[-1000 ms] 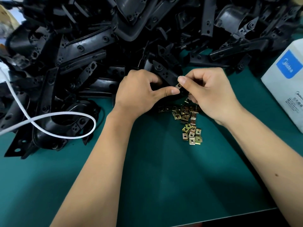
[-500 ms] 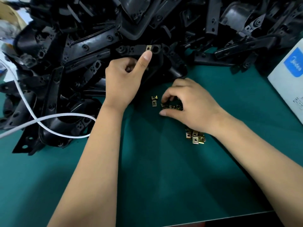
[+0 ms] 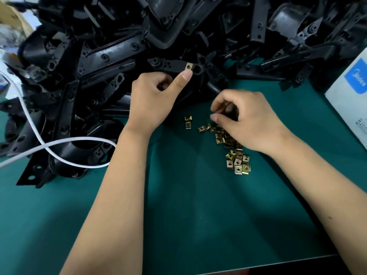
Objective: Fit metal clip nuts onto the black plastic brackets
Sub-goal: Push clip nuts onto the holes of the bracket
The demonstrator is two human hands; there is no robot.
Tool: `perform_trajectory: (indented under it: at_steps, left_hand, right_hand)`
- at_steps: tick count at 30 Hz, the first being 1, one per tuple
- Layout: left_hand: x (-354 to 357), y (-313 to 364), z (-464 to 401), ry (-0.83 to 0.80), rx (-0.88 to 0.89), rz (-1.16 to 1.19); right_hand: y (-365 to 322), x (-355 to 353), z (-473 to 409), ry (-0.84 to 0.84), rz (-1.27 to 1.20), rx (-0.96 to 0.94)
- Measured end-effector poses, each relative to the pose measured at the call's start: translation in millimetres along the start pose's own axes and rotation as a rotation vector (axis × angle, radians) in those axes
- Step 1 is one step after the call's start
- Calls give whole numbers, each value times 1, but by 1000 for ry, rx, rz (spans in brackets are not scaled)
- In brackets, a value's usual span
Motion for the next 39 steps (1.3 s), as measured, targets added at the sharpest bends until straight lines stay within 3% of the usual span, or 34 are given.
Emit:
perform_trajectory:
  at_steps: [5,10,14,17,19,22,26,31,39]
  left_hand:
    - [2,2,1,-5,4,6]
    - [3,2,0,-34,9,-3]
    - [3,1,1,-189,-3,39]
    - [14,5,6,-415,23,187]
    - [26,12,11,-578,28,242]
    - [40,14,14,-676,-22,296]
    - [45,10,15,-668,-94,265]
    - [46,10,14,-658,-92,286]
    - [43,17,8,-504,28,487]
  right_hand:
    - [-7,18,-2,-177,171,-54]
    - [-11,15,-3,-87,153,-120]
    - [6,-4,-2,95,-152,-20]
    - [17,-15,-2,189,-404,17]
    - [22,-19,-2,232,-522,30]
    - [26,-20,-1,230,-686,52]
    - [27,-20,0,208,-869,56]
    - [32,-22,0,251,-882,112]
    - [30,-14,-1,138,-1029,149]
Point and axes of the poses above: each hand's wrist, its own z-axis away from the middle knuckle, its own x-axis out of the palm, y = z × x, the point moved 6 cm from there along -z, towards the middle knuckle, and after that the axes turned 10 degrees about -y, right-handed, at the moved point
